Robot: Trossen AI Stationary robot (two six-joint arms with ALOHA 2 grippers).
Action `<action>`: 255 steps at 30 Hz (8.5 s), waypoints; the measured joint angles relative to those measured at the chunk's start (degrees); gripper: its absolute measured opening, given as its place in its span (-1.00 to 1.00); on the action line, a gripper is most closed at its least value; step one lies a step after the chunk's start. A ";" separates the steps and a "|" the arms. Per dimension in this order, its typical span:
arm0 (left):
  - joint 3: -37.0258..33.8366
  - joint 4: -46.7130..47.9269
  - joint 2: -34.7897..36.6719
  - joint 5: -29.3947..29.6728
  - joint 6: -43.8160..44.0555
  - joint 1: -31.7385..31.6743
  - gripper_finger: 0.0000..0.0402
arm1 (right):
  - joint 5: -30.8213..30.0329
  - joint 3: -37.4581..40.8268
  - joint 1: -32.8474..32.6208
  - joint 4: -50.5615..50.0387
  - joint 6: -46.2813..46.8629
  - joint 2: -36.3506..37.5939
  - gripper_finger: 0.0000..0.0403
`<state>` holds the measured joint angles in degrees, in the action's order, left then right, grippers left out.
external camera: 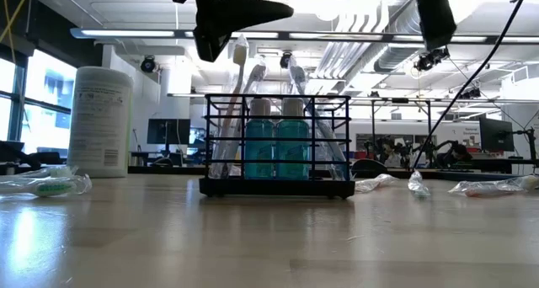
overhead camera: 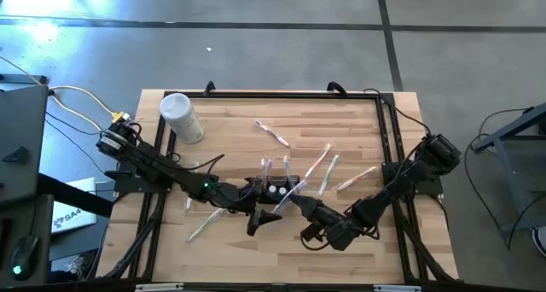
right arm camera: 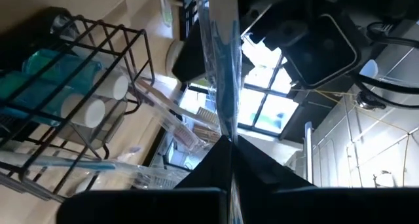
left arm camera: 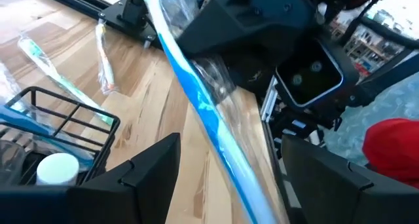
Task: Pick & Place toothbrushing station
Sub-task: Put the blue toothbrush into the black wire organizer, then put the bottom green toothbrush into the black wire organizer
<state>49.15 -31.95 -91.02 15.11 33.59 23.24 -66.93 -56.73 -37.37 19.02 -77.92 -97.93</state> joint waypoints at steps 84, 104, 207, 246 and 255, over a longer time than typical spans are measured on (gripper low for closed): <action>-0.04 -6.95 0.00 13.92 -36.79 4.52 -0.89 | 33.00 0.00 3.81 -0.81 68.22 12.46 -0.01; -0.04 -5.87 0.00 13.80 -36.14 4.52 -0.82 | 31.42 -0.01 3.79 -2.23 64.64 12.46 -0.91; -0.02 0.46 0.02 13.88 -27.13 4.52 0.22 | 38.51 2.08 21.72 -27.72 87.56 12.60 0.01; 0.00 40.92 5.16 -10.05 16.30 4.55 0.22 | 35.10 2.05 -3.66 -36.09 85.82 27.64 0.02; 0.00 67.01 5.16 -25.24 42.00 4.52 0.22 | 32.06 2.05 -3.14 -36.14 85.82 26.32 0.02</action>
<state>49.15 35.05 -85.86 -10.13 75.59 27.77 -34.88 -54.68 -40.51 -17.13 7.90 -71.61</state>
